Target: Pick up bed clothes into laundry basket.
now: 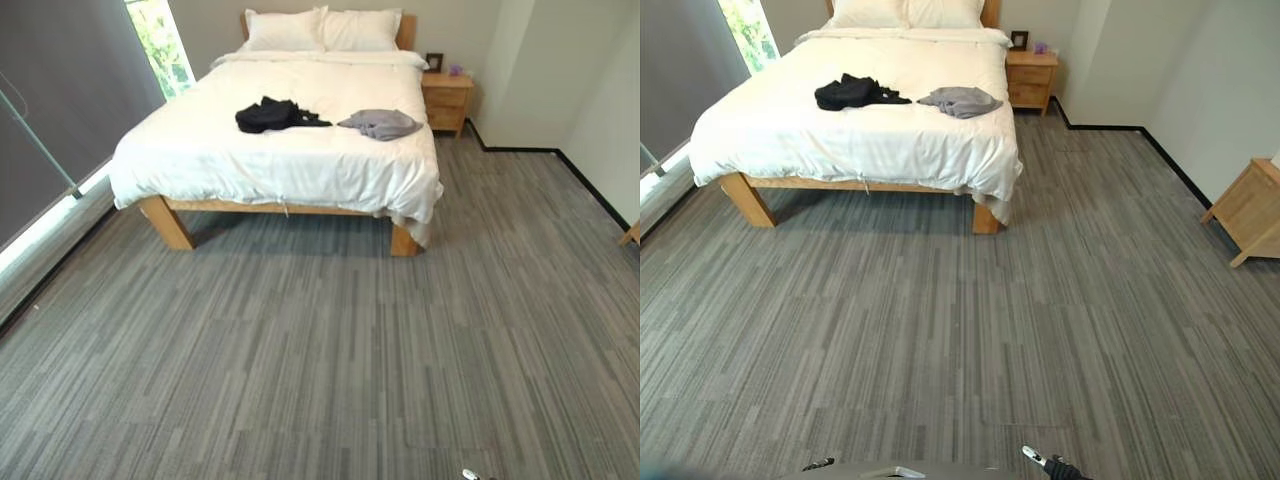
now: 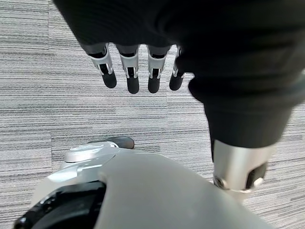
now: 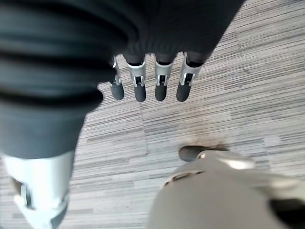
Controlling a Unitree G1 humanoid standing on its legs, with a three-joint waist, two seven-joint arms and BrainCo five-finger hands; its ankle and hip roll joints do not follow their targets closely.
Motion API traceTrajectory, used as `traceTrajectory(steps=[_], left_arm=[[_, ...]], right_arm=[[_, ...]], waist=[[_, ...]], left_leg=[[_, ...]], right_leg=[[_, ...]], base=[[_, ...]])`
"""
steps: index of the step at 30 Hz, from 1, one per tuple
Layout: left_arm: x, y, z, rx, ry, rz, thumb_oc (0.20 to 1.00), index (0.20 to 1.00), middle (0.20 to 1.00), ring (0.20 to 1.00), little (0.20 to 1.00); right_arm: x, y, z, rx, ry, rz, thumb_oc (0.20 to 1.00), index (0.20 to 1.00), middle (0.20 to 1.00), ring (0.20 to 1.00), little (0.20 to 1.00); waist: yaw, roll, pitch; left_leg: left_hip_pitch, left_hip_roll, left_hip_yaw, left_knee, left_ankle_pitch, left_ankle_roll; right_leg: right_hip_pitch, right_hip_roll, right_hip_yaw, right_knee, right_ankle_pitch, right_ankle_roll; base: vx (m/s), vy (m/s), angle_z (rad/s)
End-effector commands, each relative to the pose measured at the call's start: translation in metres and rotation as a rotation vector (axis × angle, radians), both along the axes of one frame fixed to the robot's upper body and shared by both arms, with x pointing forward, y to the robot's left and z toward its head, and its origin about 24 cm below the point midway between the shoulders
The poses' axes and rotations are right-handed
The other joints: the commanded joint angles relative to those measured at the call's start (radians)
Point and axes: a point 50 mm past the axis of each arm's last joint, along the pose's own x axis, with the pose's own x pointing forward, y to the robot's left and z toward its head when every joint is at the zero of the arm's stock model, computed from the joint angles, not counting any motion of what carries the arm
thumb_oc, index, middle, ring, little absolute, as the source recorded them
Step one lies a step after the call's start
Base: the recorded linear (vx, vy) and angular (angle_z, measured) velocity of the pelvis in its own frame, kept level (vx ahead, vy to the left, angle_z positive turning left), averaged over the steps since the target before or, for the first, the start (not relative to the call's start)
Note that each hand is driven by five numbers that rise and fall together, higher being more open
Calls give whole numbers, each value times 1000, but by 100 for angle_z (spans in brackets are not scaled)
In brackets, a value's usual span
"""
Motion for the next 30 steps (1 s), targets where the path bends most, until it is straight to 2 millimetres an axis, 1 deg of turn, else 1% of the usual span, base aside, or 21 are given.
traceTrajectory(steps=[1, 5, 7, 8, 10, 11, 12, 13, 14, 16, 17, 18, 19, 21, 22, 23, 26, 27, 28, 29, 30], left_arm=[[27, -12, 2, -15, -69, -48, 1000, 1000, 1000, 1000, 1000], [13, -11, -1, -37, 1, -14, 1000, 1000, 1000, 1000, 1000], [13, -9, 0, -46, 9, 16, 1000, 1000, 1000, 1000, 1000], [18, -5, 1, -47, -14, 42, 1000, 1000, 1000, 1000, 1000], [40, 2, 7, -21, -95, 24, 1000, 1000, 1000, 1000, 1000], [40, 2, 8, -21, -95, 24, 1000, 1000, 1000, 1000, 1000], [49, 4, 11, -12, -129, 22, 1000, 1000, 1000, 1000, 1000], [67, 7, 17, -1, -207, 25, 1000, 1000, 1000, 1000, 1000], [78, 9, 22, 1, -258, 23, 1000, 1000, 1000, 1000, 1000], [109, 13, 40, 9, -417, 22, 1000, 1000, 1000, 1000, 1000], [120, 13, 48, 12, -475, 2, 1000, 1000, 1000, 1000, 1000], [139, 14, 65, 6, -584, -16, 1000, 1000, 1000, 1000, 1000], [149, 14, 78, -16, -662, -25, 1000, 1000, 1000, 1000, 1000], [157, 17, 98, -31, -766, -39, 1000, 1000, 1000, 1000, 1000], [157, 17, 98, -31, -766, -39, 1000, 1000, 1000, 1000, 1000], [163, 20, 117, -10, -857, -76, 1000, 1000, 1000, 1000, 1000], [169, 18, 141, -30, -989, -35, 1000, 1000, 1000, 1000, 1000], [170, 13, 149, -72, -1047, 6, 1000, 1000, 1000, 1000, 1000], [170, 13, 148, -72, -1046, 6, 1000, 1000, 1000, 1000, 1000], [172, 12, 158, -7, -1103, -28, 1000, 1000, 1000, 1000, 1000], [172, 12, 158, -7, -1103, -28, 1000, 1000, 1000, 1000, 1000]], right_arm=[[17, 4, 1, 14, -41, 7, 1000, 1000, 1000, 1000, 1000], [15, 1, 2, 28, -38, -23, 1000, 1000, 1000, 1000, 1000], [18, -2, 2, 47, -45, -57, 1000, 1000, 1000, 1000, 1000], [23, -3, 4, 53, -66, -63, 1000, 1000, 1000, 1000, 1000], [43, -9, 10, 52, -149, -86, 1000, 1000, 1000, 1000, 1000], [43, -9, 10, 52, -149, -86, 1000, 1000, 1000, 1000, 1000], [50, -12, 13, 47, -184, -92, 1000, 1000, 1000, 1000, 1000], [62, -14, 18, 49, -238, -99, 1000, 1000, 1000, 1000, 1000], [69, -17, 21, 40, -270, -93, 1000, 1000, 1000, 1000, 1000], [88, -23, 33, 22, -363, -46, 1000, 1000, 1000, 1000, 1000], [92, -26, 36, 6, -377, -21, 1000, 1000, 1000, 1000, 1000], [106, -28, 45, -12, -424, 34, 1000, 1000, 1000, 1000, 1000], [116, -28, 54, -13, -478, 59, 1000, 1000, 1000, 1000, 1000], [128, -29, 69, -48, -557, 142, 1000, 1000, 1000, 1000, 1000], [128, -29, 69, -48, -557, 142, 1000, 1000, 1000, 1000, 1000], [141, -28, 90, -82, -664, 193, 1000, 1000, 1000, 1000, 1000], [154, -21, 117, -82, -828, 196, 1000, 1000, 1000, 1000, 1000], [159, -16, 133, -114, -912, 231, 1000, 1000, 1000, 1000, 1000], [159, -16, 133, -114, -911, 232, 1000, 1000, 1000, 1000, 1000], [159, -13, 143, -173, -976, 265, 1000, 1000, 1000, 1000, 1000], [159, -13, 143, -173, -976, 265, 1000, 1000, 1000, 1000, 1000]], waist=[[-4, -45, 16], [-11, -44, 10], [-15, -42, 3], [-16, -42, -1], [-18, -40, -5], [-18, -40, -5], [-18, -40, -5], [-18, -39, -5], [-18, -38, -3], [-13, -35, 0], [-11, -35, 1], [-7, -37, 4], [-5, -37, 6], [-4, -37, 9], [-4, -37, 9], [-6, -35, 11], [-10, -32, 15], [-15, -29, 17], [-14, -29, 17], [-18, -26, 20], [-18, -26, 20]], left_leg=[[25, 12, -15, -75, 48, -47], [30, 14, -5, -75, 45, -48], [35, 16, 2, -75, 41, -48], [37, 17, 4, -75, 41, -50], [39, 17, 6, -75, 40, -51], [39, 17, 6, -75, 40, -51], [39, 17, 6, -75, 40, -51], [39, 16, 4, -75, 41, -52], [38, 15, 3, -75, 42, -52], [33, 13, -6, -75, 47, -53], [31, 13, -10, -75, 49, -53], [28, 11, -15, -75, 52, -53], [26, 11, -17, -75, 54, -53], [23, 10, -20, -75, 57, -53], [23, 10, -21, -75, 57, -53], [23, 10, -19, -75, 56, -52], [25, 10, -14, -75, 53, -51], [27, 9, -12, -75, 50, -48], [28, 9, -12, -75, 49, -48], [32, 8, -6, -75, 44, -47], [32, 8, -6, -75, 44, -47]], right_leg=[[84, -73, 11, -153, 114, 118], [84, -72, 19, -157, 117, 118], [86, -71, 24, -157, 117, 118], [88, -71, 25, -158, 117, 118], [89, -70, 27, -157, 116, 119], [89, -70, 27, -157, 116, 119], [89, -70, 28, -157, 117, 119], [88, -70, 28, -157, 119, 120], [87, -70, 27, -156, 119, 120], [87, -72, 18, -155, 119, 122], [86, -73, 14, -154, 119, 123], [85, -73, 11, -152, 120, 123], [85, -74, 8, -151, 121, 124], [84, -75, 7, -152, 123, 125], [84, -75, 7, -152, 123, 125], [83, -76, 8, -153, 124, 127], [84, -78, 10, -153, 123, 129], [83, -80, 14, -153, 123, 130], [83, -80, 15, -153, 123, 130], [85, -81, 20, -154, 120, 130], [85, -81, 20, -154, 120, 130]], base=[[0, 0, 0], [5, 13, -5], [24, 17, -9], [11, 9, -6], [0, 0, 0], [0, 0, 0], [0, 0, 0], [0, 0, 0], [0, 0, 0], [-32, 13, 2], [-28, 0, 5], [-25, -7, 8], [-25, -5, 7], [-16, -1, 6], [-4, 5, 4], [0, 0, 0], [0, 0, 0], [0, 0, 0], [24, 30, -7], [18, 21, -7], [23, 23, -8]])
